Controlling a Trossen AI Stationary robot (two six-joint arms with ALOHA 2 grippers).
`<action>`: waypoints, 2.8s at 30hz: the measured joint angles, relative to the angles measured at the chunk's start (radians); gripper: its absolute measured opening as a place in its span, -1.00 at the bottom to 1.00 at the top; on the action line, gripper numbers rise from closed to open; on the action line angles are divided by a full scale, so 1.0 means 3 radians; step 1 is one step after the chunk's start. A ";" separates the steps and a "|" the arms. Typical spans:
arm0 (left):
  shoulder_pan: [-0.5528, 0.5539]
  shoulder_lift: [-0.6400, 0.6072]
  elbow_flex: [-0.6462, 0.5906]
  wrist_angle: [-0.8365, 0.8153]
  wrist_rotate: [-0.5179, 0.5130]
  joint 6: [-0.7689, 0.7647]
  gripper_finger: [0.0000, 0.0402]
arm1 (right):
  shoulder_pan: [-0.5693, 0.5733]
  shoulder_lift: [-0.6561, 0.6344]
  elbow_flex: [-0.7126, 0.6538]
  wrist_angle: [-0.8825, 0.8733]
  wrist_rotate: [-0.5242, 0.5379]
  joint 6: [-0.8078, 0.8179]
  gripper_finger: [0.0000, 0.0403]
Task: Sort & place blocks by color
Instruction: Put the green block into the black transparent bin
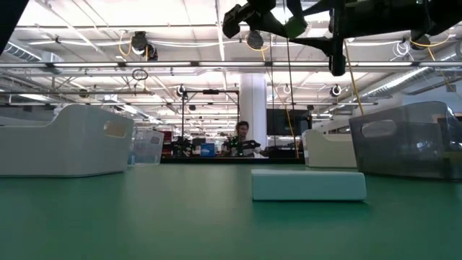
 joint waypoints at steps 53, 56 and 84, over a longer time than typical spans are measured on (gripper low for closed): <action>-0.0084 0.0002 -0.0006 -0.0032 0.0180 -0.0097 0.10 | -0.0006 -0.0164 0.0000 -0.0461 0.0069 -0.0002 -0.86; -0.0092 0.0002 -0.0005 -0.0078 0.0358 -0.0136 0.22 | -0.0009 -0.0315 0.0000 -0.0652 0.0095 -0.0042 -0.86; -0.0195 -0.0001 -0.0003 -0.0866 0.0865 -0.0825 0.35 | 0.0841 -0.0914 0.0000 -0.3865 -0.1096 0.0400 -0.86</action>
